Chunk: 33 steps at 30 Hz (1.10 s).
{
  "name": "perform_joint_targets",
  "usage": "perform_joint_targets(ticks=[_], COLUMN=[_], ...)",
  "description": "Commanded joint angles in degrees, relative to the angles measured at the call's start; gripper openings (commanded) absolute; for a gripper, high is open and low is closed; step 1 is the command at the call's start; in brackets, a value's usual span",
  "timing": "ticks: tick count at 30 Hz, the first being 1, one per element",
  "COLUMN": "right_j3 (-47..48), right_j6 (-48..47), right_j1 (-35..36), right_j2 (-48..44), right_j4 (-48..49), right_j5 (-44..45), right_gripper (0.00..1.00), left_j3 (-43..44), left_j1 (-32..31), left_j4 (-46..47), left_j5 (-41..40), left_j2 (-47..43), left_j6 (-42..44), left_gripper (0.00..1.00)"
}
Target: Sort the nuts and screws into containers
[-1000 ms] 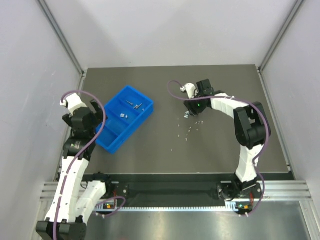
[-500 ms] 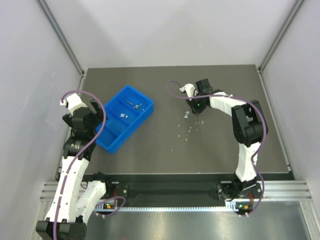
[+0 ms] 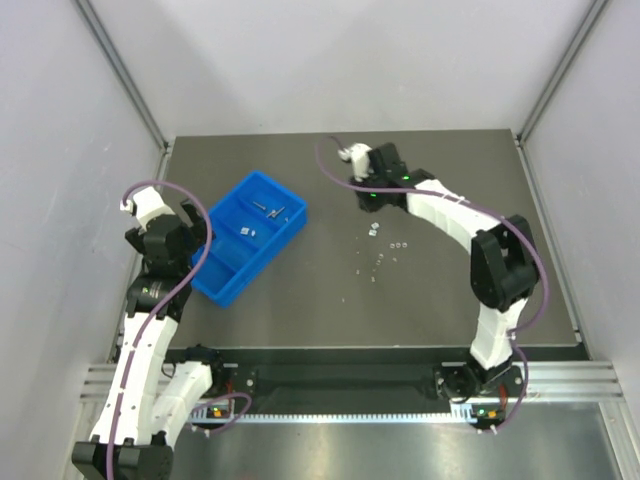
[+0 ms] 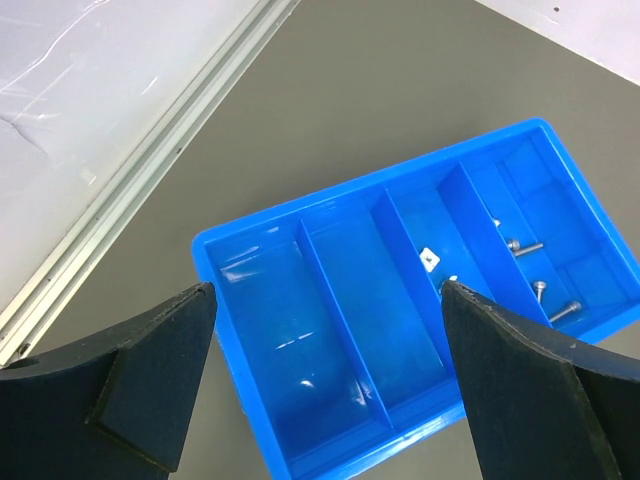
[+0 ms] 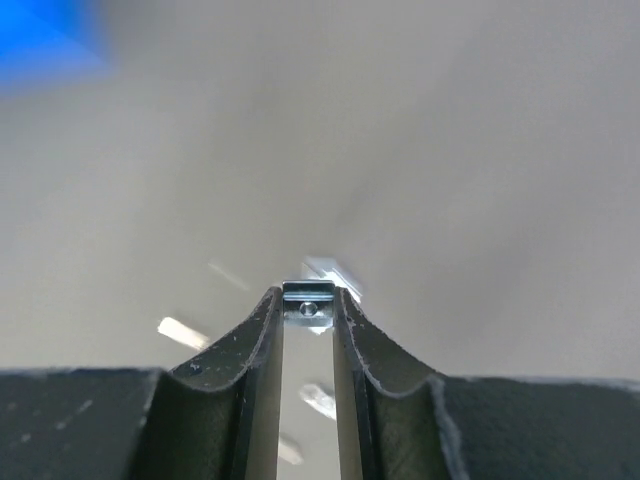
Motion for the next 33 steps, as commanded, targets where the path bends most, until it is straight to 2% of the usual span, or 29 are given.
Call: perform_joint_targets(ticks=[1,6,9,12,17,26,28,31,32,33], right_j3=[11.14,30.72,39.96,44.90,46.68,46.77,46.77,46.85,46.85,47.03], right_j6=[8.60,14.40,15.72,15.64,16.34,15.29,15.11,14.76,14.58,14.32], right_j1=[11.27,21.82,24.55,26.06,27.11,28.26,28.26,28.26,28.35,28.26], right_j2=[-1.92,10.45,18.29,24.19,28.76,31.49,31.49,30.62,30.18,29.74], right_j4=[1.99,1.11,1.72,3.74,6.91,6.56,6.30,5.33,4.98,4.02], right_j5=[1.46,1.55,1.72,3.13,4.01,5.16,4.89,4.45,1.75,0.77], right_gripper=[0.06,0.06,0.08,0.08,0.09,0.11,0.18,0.39,0.57,0.65], left_j3=[-0.16,-0.42,-0.68,-0.77,-0.95,-1.21,-1.21,-1.21,-1.12,-1.21], left_j1=[0.23,0.23,0.23,0.23,0.32,0.23,0.23,0.32,0.23,0.23], left_j4=[2.57,2.57,2.48,2.31,2.57,2.57,2.57,2.66,2.66,2.66], left_j5=[0.57,1.10,1.19,1.28,0.93,0.93,0.75,0.75,0.75,0.75], left_j2=[-0.55,-1.26,-1.78,-2.31,-2.84,-3.19,-3.28,-3.28,-3.19,-3.19], left_j6=[0.16,-0.01,-0.01,-0.10,0.07,0.25,0.25,0.34,0.34,0.34], left_gripper=[0.99,0.99,0.99,0.99,0.99,0.99,0.99,0.99,0.99,0.99])
